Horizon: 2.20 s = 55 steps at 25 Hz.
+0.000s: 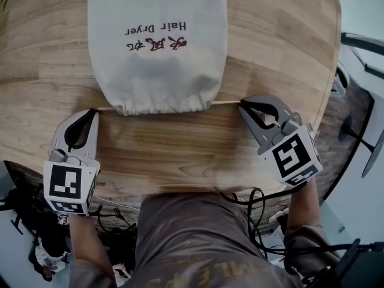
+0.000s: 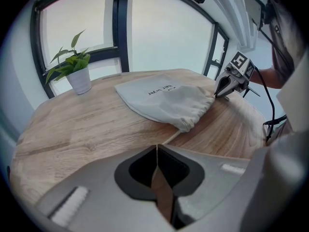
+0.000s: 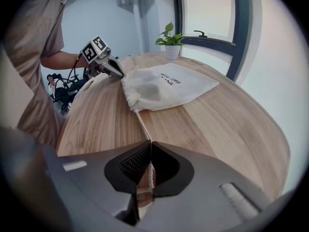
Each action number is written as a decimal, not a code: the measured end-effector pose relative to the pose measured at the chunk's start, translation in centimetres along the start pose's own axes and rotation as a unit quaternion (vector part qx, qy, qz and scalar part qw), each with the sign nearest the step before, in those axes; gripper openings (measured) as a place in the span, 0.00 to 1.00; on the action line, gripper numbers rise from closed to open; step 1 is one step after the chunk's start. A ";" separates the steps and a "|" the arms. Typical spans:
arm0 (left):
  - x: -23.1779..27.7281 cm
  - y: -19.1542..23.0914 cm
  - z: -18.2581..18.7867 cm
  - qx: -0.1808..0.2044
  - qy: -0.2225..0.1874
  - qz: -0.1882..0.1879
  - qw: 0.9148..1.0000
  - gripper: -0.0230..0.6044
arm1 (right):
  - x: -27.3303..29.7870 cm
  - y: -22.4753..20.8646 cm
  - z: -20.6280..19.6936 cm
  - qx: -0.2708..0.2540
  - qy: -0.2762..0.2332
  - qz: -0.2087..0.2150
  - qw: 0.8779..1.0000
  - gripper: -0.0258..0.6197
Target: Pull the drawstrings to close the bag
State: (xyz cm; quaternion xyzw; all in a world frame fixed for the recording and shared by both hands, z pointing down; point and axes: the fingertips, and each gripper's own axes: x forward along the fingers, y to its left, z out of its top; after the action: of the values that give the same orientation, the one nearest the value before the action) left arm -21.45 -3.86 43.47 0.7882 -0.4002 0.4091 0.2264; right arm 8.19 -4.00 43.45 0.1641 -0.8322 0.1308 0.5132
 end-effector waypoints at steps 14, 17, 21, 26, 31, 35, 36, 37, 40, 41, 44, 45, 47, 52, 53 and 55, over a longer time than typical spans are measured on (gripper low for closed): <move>-0.2 -2.2 -0.2 0.079 0.014 -0.030 0.996 0.24 | 0.4 0.7 0.5 -0.031 0.002 -0.022 0.999 0.17; -1.1 -3.5 0.8 0.126 0.010 -0.040 0.991 0.32 | -0.5 1.9 2.2 -0.047 -0.020 -0.011 0.999 0.26; -0.7 -3.5 1.2 0.152 0.026 -0.060 0.986 0.35 | -0.2 2.2 5.0 -0.060 -0.046 -0.009 0.997 0.26; 0.9 -3.7 0.6 0.144 0.039 -0.112 0.982 0.34 | 1.7 2.2 4.7 -0.077 -0.024 0.015 0.997 0.25; 0.9 -3.2 0.6 0.159 0.055 -0.143 0.975 0.32 | 2.3 2.2 4.5 -0.077 -0.019 0.044 0.996 0.25; 1.0 -3.7 0.5 0.214 0.066 -0.144 0.964 0.16 | 2.3 2.4 4.2 -0.096 -0.009 0.045 0.994 0.22; 1.0 -4.0 0.5 0.228 0.068 -0.139 0.961 0.08 | 2.3 2.5 4.2 -0.098 -0.007 0.044 0.994 0.18; 0.9 -4.3 0.4 0.238 0.070 -0.132 0.960 0.07 | 2.3 2.5 4.1 -0.099 -0.004 0.042 0.994 0.12; 0.7 -4.1 0.3 0.246 0.078 -0.106 0.960 0.06 | 2.1 2.4 4.2 -0.102 -0.003 0.033 0.994 0.10; 0.6 -3.9 0.3 0.250 0.079 -0.094 0.960 0.06 | 1.8 2.4 4.4 -0.104 -0.008 0.028 0.994 0.10; -0.2 -3.4 1.0 0.241 0.064 -0.064 0.966 0.05 | 0.6 2.2 5.2 -0.096 -0.033 0.010 0.995 0.10; -0.6 -3.3 1.2 0.228 0.056 -0.060 0.970 0.05 | 0.5 2.1 5.3 -0.093 -0.035 0.006 0.995 0.10; -0.8 -3.2 1.2 0.206 0.049 -0.058 0.976 0.05 | 0.9 2.0 4.9 -0.091 -0.032 0.006 0.995 0.10; 0.0 -3.0 0.4 0.168 0.049 -0.052 0.983 0.05 | 1.4 2.0 4.0 -0.083 -0.036 0.014 0.996 0.09; 0.0 -2.9 0.3 0.164 0.049 -0.052 0.984 0.05 | 1.4 2.0 4.0 -0.081 -0.037 0.015 0.996 0.09; -0.1 -2.8 0.3 0.157 0.049 -0.056 0.985 0.05 | 1.3 1.9 3.9 -0.079 -0.036 0.017 0.996 0.09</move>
State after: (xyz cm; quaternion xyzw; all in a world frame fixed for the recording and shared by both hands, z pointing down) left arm -19.05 -2.43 43.10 0.8142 -0.2742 0.4918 0.1415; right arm 3.73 -3.98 42.85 0.1130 -0.8608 0.0670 0.4918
